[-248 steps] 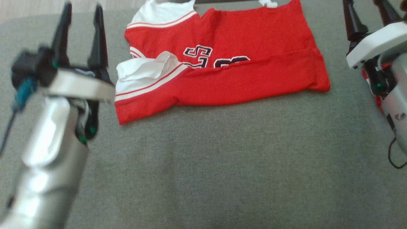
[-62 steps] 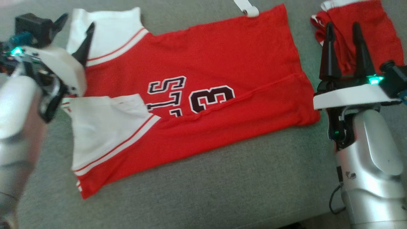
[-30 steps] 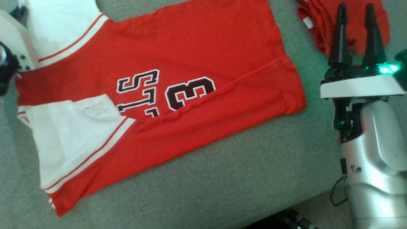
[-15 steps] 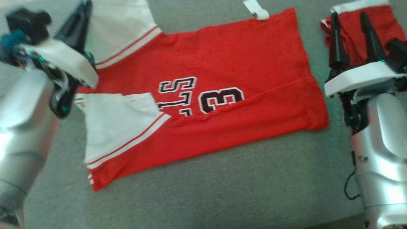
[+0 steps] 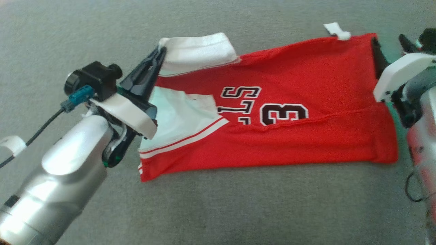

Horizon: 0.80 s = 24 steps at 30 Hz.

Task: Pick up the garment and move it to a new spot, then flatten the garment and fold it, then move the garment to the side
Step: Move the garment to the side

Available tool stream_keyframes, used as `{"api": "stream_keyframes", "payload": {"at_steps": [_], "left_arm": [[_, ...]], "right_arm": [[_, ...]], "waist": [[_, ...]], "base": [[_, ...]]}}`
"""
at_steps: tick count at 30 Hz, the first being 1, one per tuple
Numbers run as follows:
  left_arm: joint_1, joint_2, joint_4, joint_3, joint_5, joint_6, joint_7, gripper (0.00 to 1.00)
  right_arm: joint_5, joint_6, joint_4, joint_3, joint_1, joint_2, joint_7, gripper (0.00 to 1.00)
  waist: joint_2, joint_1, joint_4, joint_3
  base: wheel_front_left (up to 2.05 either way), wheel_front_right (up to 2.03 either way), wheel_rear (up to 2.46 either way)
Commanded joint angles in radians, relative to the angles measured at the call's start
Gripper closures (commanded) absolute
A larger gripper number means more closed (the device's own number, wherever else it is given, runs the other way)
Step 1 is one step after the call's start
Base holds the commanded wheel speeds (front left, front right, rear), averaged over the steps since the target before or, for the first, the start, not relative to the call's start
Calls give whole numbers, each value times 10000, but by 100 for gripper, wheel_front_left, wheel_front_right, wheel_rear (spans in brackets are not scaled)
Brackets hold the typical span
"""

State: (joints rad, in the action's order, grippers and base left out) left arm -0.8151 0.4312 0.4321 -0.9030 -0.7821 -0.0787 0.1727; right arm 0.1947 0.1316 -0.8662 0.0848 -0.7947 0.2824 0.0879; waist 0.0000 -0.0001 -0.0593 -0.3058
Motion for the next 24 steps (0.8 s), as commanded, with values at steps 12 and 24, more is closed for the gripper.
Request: {"api": "stream_keyframes", "payload": {"at_steps": [12, 24], "left_arm": [[-674, 1, -1038, 82, 218, -40, 9, 100], [-1188, -205, -484, -37, 617, 29, 295, 100]], "right_arm": [[-1027, -9, -2301, -26, -1974, 1057, 456, 0], [-1411, -9, -3364, 734, -2581, 1120, 531, 100]], "waist": [[0, 1, -1210, -1092], [0, 1, -1327, -1379]], "base": [[0, 0, 0], [0, 0, 0]]}}
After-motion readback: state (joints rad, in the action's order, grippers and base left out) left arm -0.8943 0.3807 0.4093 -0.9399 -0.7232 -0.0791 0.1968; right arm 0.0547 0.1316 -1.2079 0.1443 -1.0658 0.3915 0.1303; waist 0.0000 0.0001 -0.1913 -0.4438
